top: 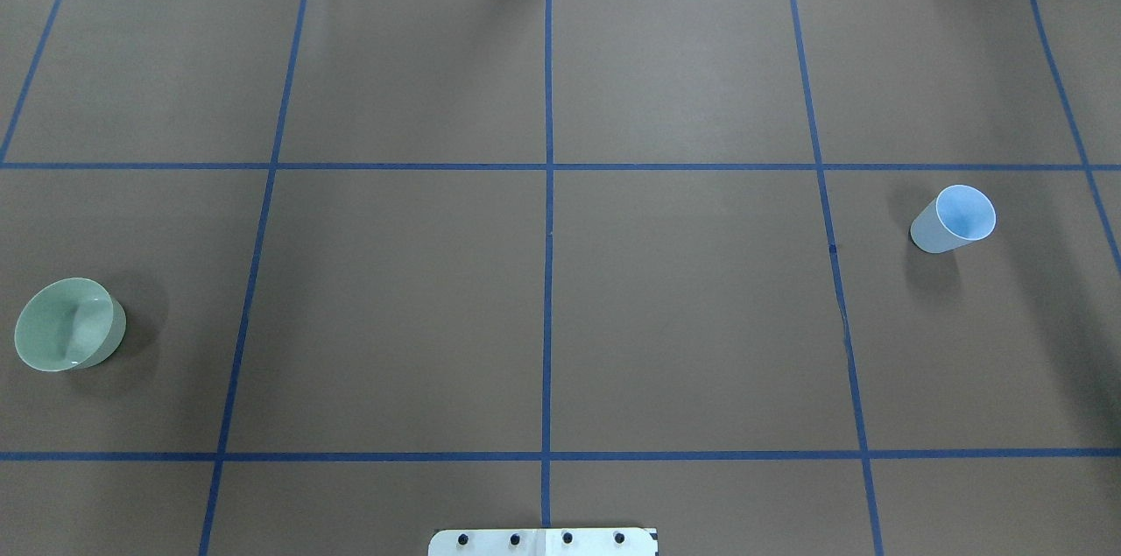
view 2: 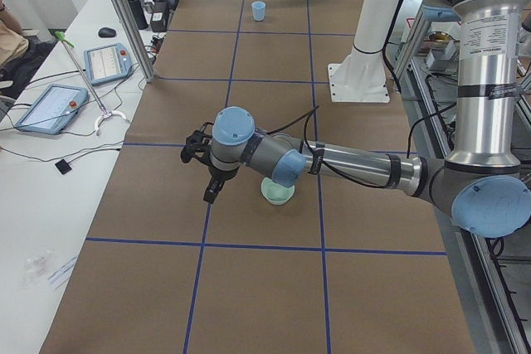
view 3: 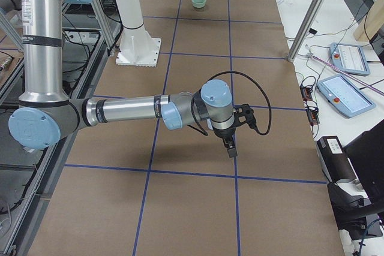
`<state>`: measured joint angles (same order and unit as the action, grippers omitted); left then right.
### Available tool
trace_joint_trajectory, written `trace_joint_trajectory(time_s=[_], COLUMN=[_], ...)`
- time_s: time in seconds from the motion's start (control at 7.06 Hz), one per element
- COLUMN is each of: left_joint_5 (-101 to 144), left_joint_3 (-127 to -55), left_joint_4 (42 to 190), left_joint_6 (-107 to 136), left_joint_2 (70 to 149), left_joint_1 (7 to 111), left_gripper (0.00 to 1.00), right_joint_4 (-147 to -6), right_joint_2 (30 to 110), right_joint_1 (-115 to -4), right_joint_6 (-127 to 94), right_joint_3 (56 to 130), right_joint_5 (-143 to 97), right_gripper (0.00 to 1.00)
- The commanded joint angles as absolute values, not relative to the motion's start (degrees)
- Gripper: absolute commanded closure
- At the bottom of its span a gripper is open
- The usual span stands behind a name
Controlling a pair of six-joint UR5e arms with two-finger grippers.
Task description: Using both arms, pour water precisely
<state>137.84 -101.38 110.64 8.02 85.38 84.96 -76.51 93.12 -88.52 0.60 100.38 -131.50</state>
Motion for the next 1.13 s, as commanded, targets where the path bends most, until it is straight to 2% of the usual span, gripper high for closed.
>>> trace_joint_trajectory(time_s=[0.0,0.42,0.99], left_joint_5=[137.46,131.95,121.48], left_joint_3=[-101.16,-101.16,-100.02], left_joint_4=[119.82,136.55,139.48], left_joint_6=[18.83,36.16,41.22], left_joint_2=[78.96,72.78,72.25], left_joint_1=[80.45,69.03,57.24], left_gripper=[0.0,0.0,0.0], right_joint_4=[-76.46,-76.46,-76.46], right_joint_2=[93.16,93.43,93.69], right_joint_1=[-88.33,-88.33,-88.33], right_joint_6=[0.44,0.44,0.53], right_joint_3=[100.2,100.11,100.11], right_joint_5=[-131.57,-131.57,-131.49], right_gripper=[0.0,0.0,0.0])
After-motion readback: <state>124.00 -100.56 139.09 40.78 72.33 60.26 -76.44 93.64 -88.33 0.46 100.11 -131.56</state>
